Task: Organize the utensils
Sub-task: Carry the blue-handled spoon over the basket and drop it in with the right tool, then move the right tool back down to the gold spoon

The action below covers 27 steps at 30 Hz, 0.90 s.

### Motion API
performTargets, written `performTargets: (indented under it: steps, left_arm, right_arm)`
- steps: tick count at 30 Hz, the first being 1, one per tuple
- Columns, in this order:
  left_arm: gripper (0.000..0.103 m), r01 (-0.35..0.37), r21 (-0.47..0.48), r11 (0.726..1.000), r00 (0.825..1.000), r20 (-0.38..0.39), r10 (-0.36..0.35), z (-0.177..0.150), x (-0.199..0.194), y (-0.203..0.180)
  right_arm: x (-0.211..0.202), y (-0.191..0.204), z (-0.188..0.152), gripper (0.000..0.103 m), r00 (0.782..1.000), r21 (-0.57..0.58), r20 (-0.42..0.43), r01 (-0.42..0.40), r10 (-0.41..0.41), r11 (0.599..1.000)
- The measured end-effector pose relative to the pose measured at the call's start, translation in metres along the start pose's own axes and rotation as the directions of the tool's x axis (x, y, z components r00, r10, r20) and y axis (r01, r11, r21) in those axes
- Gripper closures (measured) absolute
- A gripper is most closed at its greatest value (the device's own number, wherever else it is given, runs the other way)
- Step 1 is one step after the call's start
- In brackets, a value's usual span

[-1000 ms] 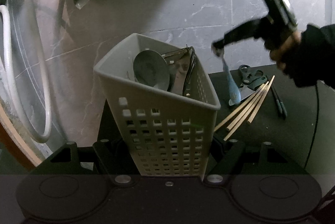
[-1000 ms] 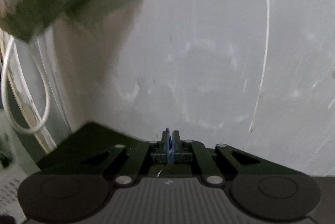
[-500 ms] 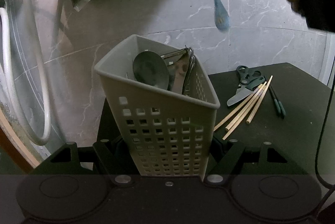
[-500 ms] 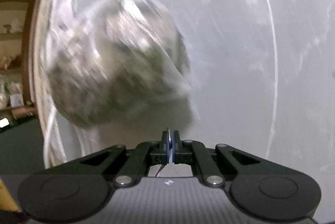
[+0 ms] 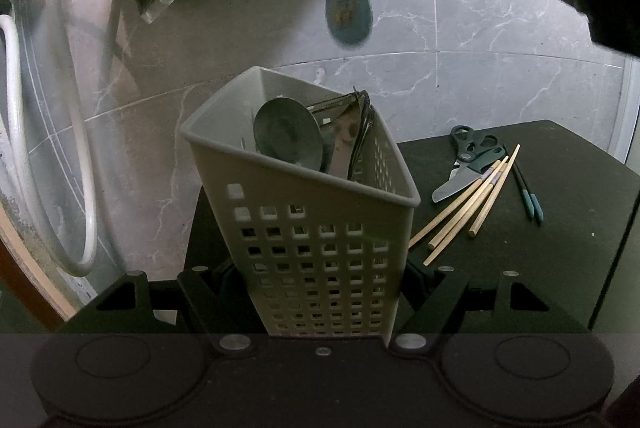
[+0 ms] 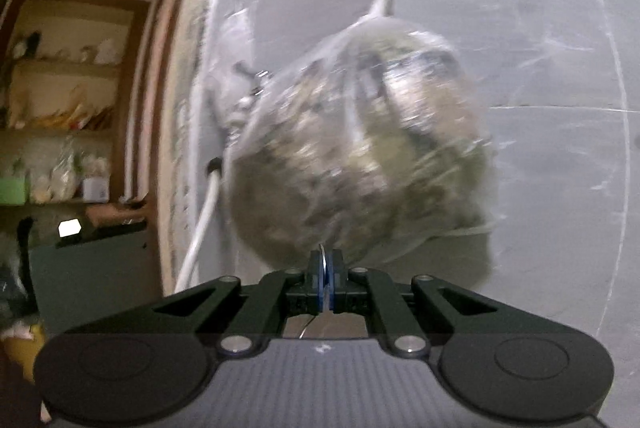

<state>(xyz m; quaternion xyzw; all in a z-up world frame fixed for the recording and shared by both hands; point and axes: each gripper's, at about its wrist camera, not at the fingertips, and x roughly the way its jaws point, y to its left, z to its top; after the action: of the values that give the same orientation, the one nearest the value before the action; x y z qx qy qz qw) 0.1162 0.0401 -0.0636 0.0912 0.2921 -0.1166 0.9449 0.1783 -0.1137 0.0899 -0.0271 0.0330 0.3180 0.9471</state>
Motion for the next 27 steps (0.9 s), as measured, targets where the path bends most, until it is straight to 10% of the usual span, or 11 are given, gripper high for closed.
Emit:
performTargets:
  steps: [22,27]
  left_arm:
    - [0.026,0.002,0.002,1.000,1.000,0.000,-0.002,0.000,0.000,0.000]
    - [0.026,0.003,0.004,1.000,1.000,0.000,-0.003,0.001,0.000,0.000]
  right_arm:
    - [-0.004,0.045,-0.063,0.096,0.978,-0.025,-0.190,-0.093,0.086,0.995]
    - [-0.009,0.040,-0.062,0.046,0.977,0.007,-0.195,-0.087,0.086,0.996]
